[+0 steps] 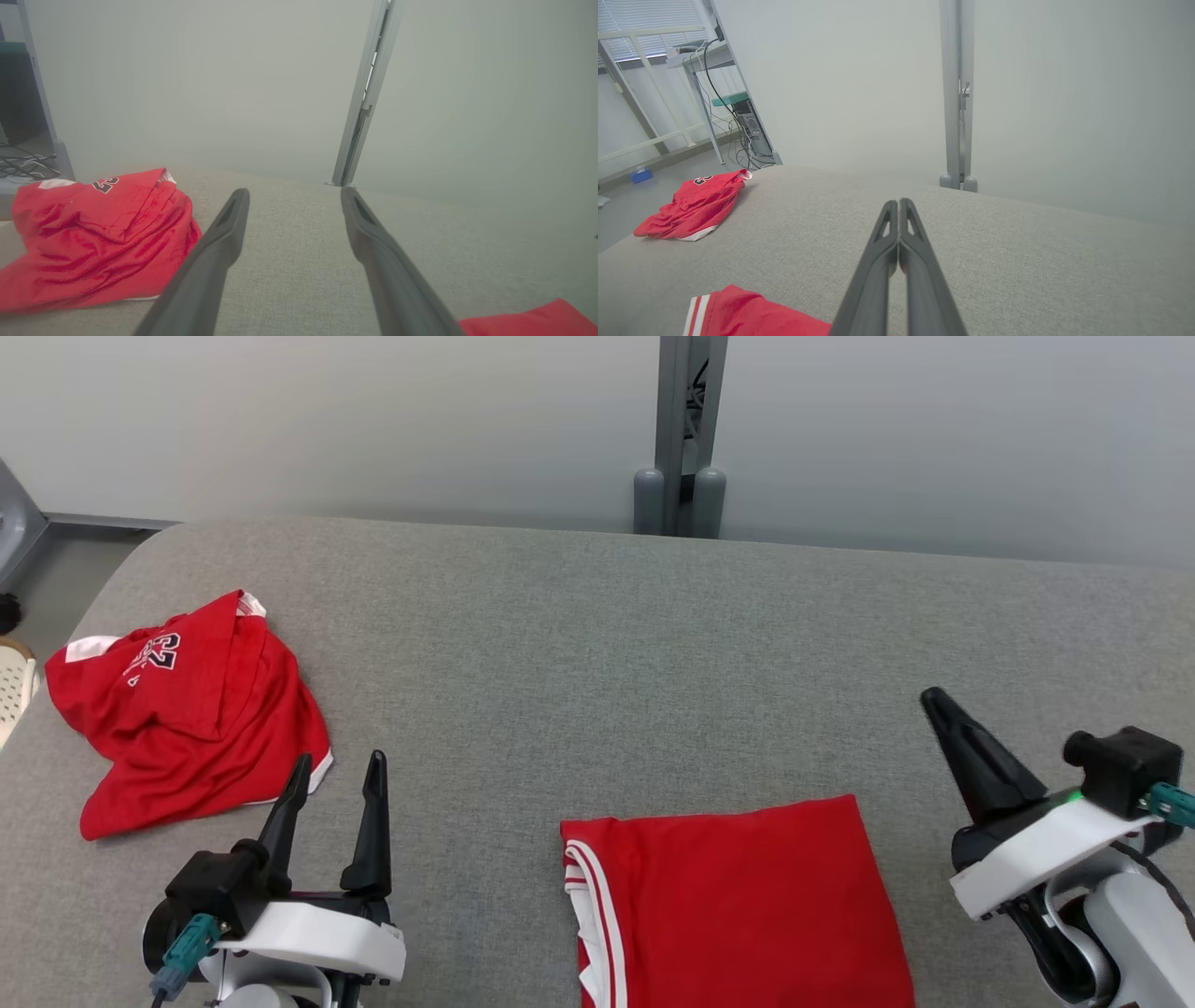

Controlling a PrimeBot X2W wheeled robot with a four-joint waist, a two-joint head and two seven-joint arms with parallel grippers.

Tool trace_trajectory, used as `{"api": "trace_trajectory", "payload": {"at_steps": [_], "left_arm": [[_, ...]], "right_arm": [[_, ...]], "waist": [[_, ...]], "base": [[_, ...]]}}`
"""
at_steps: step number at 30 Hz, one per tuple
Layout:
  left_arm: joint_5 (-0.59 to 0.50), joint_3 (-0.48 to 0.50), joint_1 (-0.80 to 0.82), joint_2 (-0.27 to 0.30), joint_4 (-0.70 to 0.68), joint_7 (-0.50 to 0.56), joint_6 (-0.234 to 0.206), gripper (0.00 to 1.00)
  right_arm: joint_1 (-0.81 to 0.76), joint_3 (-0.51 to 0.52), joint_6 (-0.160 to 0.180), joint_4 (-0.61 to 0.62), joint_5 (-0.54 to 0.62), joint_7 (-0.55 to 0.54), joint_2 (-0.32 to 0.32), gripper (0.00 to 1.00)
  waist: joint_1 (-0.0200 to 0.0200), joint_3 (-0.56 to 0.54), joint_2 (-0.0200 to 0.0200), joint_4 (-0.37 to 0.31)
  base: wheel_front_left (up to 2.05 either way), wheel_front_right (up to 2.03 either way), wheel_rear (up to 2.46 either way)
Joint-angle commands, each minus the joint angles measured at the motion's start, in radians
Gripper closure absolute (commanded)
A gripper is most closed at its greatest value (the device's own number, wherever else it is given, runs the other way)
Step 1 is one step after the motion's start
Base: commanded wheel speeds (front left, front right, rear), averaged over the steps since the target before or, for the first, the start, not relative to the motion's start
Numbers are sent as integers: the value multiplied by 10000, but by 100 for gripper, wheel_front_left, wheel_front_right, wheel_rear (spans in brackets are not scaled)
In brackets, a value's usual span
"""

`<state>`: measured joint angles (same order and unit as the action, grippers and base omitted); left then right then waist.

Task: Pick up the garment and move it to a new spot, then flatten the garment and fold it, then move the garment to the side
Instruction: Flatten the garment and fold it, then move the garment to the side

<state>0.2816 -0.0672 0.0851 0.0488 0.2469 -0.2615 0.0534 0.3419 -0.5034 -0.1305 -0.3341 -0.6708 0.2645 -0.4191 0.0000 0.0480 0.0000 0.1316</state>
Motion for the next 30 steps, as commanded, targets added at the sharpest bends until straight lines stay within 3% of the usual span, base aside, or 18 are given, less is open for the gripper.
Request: {"api": "trace_trajectory", "payload": {"at_steps": [1,6,10,15,22,23,24,30], "left_arm": [[-61,19,-58,36,-34,-32,51,0],[-35,-21,-196,36,-32,-32,59,0],[17,-64,-350,35,-6,-32,73,0],[10,-176,-378,39,63,-32,75,0],[32,-168,-423,36,161,-32,73,0],[5,-153,-451,38,210,-32,70,0],[-17,-134,-469,36,237,-32,73,0],[0,-93,-518,36,338,-32,84,0]], "right_arm": [[-207,201,-6,49,144,6,69,100],[-1409,2604,-6,632,1617,6,1065,100],[-2164,3960,-6,1060,2600,6,1853,100],[-2773,4696,-6,1252,3554,6,2572,100],[-3191,4622,-6,947,4441,8,2771,100],[-3203,4616,-6,894,4471,8,2795,60],[-3191,4613,-6,857,4441,6,2853,0],[-3125,4629,-6,881,4528,6,2960,0]], "waist": [[0,-86,0,-91],[0,-295,0,-338],[0,-398,0,-548],[0,-409,0,-747],[0,-386,0,-838],[0,-380,0,-842],[0,-371,0,-852],[0,-329,0,-834]], "base": [[0,0,0],[0,0,0],[0,0,0],[0,0,0],[0,0,0],[0,0,0],[0,0,0],[0,0,0]]}}
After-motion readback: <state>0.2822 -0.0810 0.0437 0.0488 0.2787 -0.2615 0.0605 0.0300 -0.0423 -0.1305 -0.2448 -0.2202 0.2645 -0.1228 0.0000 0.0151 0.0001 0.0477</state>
